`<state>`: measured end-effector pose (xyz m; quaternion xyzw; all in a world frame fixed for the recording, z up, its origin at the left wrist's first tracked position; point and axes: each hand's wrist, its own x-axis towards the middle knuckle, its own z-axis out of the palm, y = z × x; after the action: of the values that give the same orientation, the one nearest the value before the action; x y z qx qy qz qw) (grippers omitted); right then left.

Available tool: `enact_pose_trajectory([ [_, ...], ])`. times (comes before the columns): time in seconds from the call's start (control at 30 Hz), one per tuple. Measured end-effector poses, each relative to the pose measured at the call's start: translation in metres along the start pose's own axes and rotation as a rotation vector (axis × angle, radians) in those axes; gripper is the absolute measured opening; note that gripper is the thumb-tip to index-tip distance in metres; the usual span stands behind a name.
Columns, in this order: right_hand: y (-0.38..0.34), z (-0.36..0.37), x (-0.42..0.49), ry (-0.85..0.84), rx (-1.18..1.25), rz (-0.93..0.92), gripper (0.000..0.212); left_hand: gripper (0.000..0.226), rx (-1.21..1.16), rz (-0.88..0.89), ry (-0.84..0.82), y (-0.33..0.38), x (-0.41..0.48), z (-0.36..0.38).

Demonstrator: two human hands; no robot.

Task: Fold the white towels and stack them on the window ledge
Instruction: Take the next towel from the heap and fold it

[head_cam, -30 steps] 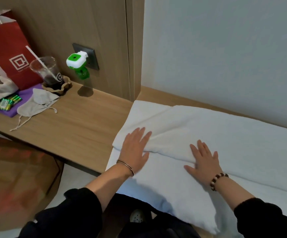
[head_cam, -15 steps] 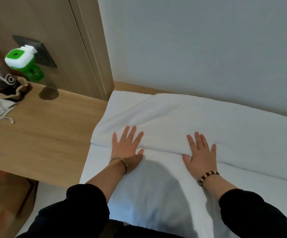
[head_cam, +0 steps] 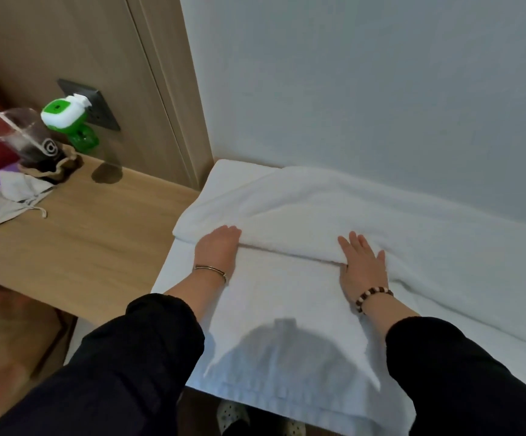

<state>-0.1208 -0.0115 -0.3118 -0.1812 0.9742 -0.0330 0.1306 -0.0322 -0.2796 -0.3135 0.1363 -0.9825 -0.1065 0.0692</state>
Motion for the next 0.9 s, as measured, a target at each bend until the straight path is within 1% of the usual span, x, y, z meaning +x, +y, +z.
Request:
enact_pose_trajectory([
  [0.03, -0.001, -0.009, -0.002, 0.031, 0.042, -0.007, 0.051, 0.034, -0.005, 0.002, 0.081, 0.000, -0.002, -0.009],
  [0.07, -0.002, -0.020, -0.005, 0.104, 0.097, -0.020, 0.046, 0.034, -0.013, 0.008, 0.137, 0.000, -0.004, -0.020],
  [0.13, -0.005, -0.047, -0.011, 0.302, 0.204, -0.057, 0.041, 0.037, -0.041, 0.008, 0.224, 0.007, -0.009, -0.046],
  [0.2, -0.005, -0.068, -0.027, 0.542, 0.273, -0.183, 0.039, 0.039, -0.062, 0.001, 0.327, 0.015, -0.021, -0.071],
  [0.23, -0.002, -0.074, -0.036, 0.654, 0.248, -0.279, 0.037, 0.039, -0.055, 0.013, 0.359, 0.015, -0.031, -0.077],
  [0.27, 0.002, -0.074, -0.048, 0.724, 0.199, -0.379, 0.035, 0.040, -0.025, 0.048, 0.376, 0.014, -0.045, -0.078],
  [0.3, 0.007, -0.071, -0.060, 0.730, 0.142, -0.465, 0.032, 0.041, 0.023, 0.085, 0.377, 0.012, -0.062, -0.075],
  [0.33, 0.011, -0.062, -0.071, 0.692, 0.089, -0.531, 0.026, 0.042, 0.077, 0.106, 0.355, 0.009, -0.080, -0.065],
  [0.37, 0.014, -0.048, -0.080, 0.620, 0.029, -0.586, 0.016, 0.041, 0.124, 0.094, 0.303, 0.006, -0.099, -0.053],
  [0.4, 0.016, -0.030, -0.088, 0.525, -0.039, -0.622, 0.018, 0.040, 0.160, 0.044, 0.229, 0.002, -0.117, -0.041],
  [0.43, 0.018, -0.011, -0.094, 0.406, -0.102, -0.641, 0.030, 0.038, 0.166, -0.035, 0.148, 0.000, -0.133, -0.030],
  [0.47, 0.019, 0.008, -0.100, 0.304, -0.137, -0.622, 0.040, 0.035, 0.146, -0.117, 0.086, -0.001, -0.147, -0.021],
  [0.5, 0.019, 0.022, -0.103, 0.256, -0.134, -0.597, 0.046, 0.030, 0.115, -0.185, 0.039, -0.001, -0.158, -0.014],
  [0.57, 0.018, 0.038, -0.109, 0.268, -0.086, -0.540, 0.051, 0.025, 0.104, -0.261, -0.023, 0.001, -0.170, -0.004],
  [0.63, 0.017, 0.042, -0.113, 0.304, -0.039, -0.497, 0.051, 0.035, 0.166, -0.278, -0.076, 0.009, -0.171, -0.005],
  [0.7, 0.018, 0.045, -0.114, 0.323, -0.019, -0.494, 0.051, 0.050, 0.207, -0.234, -0.132, 0.021, -0.166, -0.007],
  [0.83, 0.025, 0.046, -0.111, 0.333, 0.012, -0.547, 0.051, 0.064, 0.240, 0.018, -0.266, 0.063, -0.145, -0.007],
  [0.9, 0.034, 0.045, -0.108, 0.389, 0.034, -0.566, 0.053, 0.070, 0.208, 0.144, -0.303, 0.091, -0.134, -0.001],
])
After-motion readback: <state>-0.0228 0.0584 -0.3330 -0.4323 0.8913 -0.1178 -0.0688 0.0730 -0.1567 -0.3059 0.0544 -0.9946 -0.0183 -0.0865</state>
